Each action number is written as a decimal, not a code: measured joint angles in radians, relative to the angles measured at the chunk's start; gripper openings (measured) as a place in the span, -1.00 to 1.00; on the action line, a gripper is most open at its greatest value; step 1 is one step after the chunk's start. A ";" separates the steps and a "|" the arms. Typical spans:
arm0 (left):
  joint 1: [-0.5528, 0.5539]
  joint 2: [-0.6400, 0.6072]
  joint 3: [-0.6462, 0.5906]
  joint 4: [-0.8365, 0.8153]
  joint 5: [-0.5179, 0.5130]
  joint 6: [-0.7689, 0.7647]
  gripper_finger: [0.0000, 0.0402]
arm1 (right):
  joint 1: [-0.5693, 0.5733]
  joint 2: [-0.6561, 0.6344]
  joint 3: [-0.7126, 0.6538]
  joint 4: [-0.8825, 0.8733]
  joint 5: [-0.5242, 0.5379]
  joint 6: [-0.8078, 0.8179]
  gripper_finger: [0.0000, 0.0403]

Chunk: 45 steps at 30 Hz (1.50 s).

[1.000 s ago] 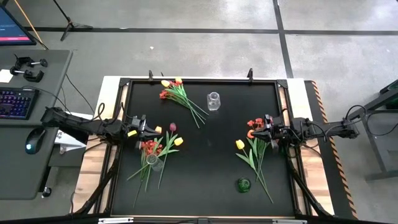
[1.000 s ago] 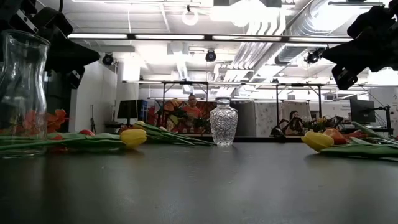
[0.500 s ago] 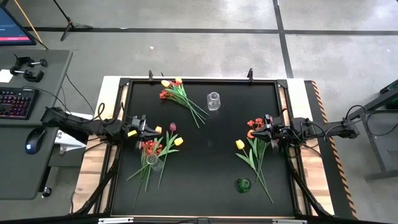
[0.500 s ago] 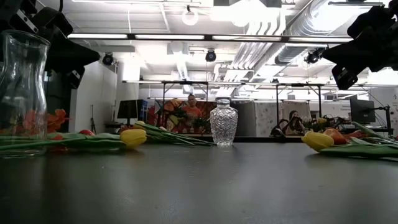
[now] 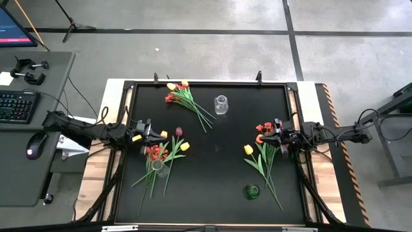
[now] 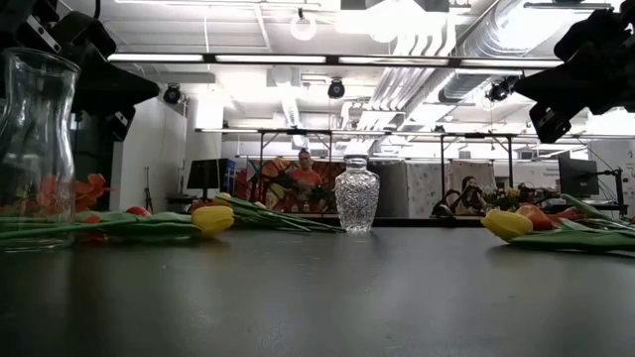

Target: Sort flowers into vase by color

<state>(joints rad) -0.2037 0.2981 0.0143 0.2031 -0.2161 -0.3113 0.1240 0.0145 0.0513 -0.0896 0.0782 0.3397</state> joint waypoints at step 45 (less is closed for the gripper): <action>0.325 1.099 1.065 -0.869 0.201 -0.454 -0.20 | 0.000 0.000 0.000 0.000 0.000 0.000 -1.00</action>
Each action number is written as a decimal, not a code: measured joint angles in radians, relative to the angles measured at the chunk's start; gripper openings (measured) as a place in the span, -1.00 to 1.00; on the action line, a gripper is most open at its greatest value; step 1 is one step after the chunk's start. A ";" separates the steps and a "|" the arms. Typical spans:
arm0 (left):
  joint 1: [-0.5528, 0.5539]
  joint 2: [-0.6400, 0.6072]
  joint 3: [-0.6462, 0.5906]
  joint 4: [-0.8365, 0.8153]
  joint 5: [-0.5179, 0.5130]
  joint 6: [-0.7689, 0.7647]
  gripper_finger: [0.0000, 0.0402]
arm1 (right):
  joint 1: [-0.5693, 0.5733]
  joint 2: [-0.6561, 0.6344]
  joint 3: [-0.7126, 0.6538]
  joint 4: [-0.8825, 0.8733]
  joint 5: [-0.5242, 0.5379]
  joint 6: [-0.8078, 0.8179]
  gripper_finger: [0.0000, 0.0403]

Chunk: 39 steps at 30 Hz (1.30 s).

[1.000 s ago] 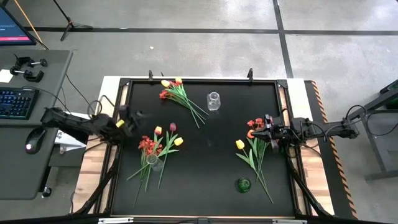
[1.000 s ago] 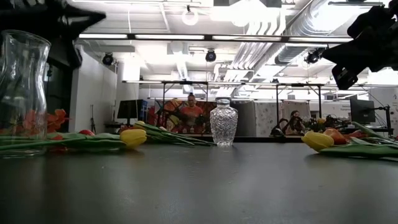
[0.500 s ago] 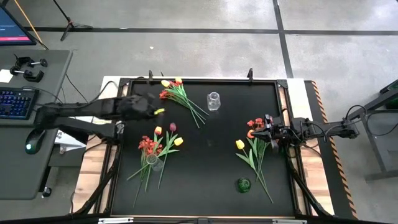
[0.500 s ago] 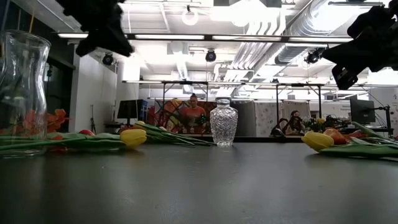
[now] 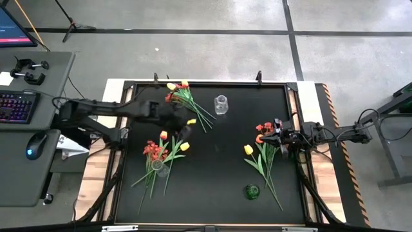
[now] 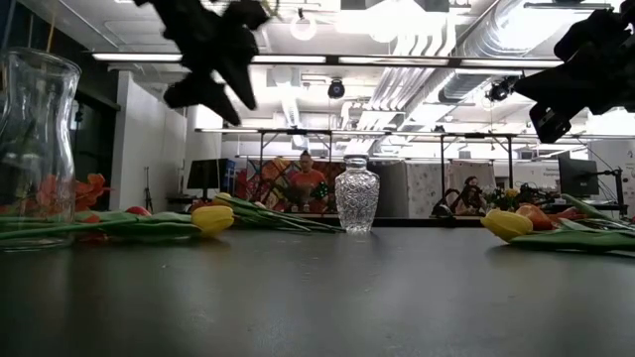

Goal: Sort flowers into vase by color
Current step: Put the left yellow tulip into the top transparent vase

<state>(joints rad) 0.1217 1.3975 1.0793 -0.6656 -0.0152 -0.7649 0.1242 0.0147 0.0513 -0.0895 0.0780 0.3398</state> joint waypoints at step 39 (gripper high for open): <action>-0.164 0.366 0.026 -0.196 0.072 0.074 -0.39 | 0.000 -0.001 0.000 0.000 0.000 0.000 -1.00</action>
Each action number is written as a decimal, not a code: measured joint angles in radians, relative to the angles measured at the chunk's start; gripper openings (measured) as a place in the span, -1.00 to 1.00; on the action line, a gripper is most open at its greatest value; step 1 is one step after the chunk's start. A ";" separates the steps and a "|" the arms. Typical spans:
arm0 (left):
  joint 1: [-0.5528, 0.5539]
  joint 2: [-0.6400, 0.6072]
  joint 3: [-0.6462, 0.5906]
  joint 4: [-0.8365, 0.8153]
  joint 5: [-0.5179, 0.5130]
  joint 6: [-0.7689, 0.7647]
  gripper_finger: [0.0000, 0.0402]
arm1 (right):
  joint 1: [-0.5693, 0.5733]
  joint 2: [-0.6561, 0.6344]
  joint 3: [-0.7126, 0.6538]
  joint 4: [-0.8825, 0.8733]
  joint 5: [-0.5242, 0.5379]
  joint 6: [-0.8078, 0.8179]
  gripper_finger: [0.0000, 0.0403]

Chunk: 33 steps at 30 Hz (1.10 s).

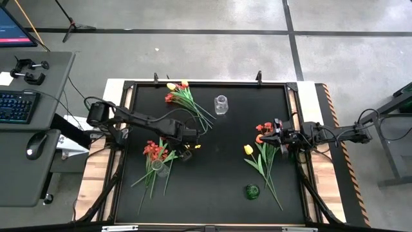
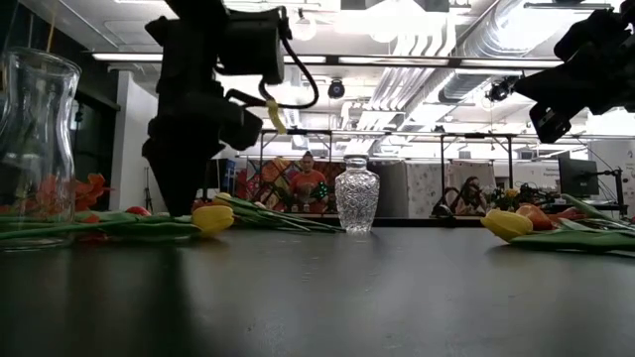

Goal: Sort flowers into vase by color
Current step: Put the left yellow tulip into the top transparent vase

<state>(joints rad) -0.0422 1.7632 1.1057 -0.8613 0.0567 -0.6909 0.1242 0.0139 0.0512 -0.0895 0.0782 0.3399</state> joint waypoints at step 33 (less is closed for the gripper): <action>0.030 -0.056 0.025 0.061 -0.075 0.199 -0.98 | 0.000 0.000 0.000 0.000 0.000 0.000 -1.00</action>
<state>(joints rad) -0.0123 1.7069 1.1312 -0.8002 -0.0187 -0.4922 0.1241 0.0139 0.0512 -0.0895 0.0780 0.3398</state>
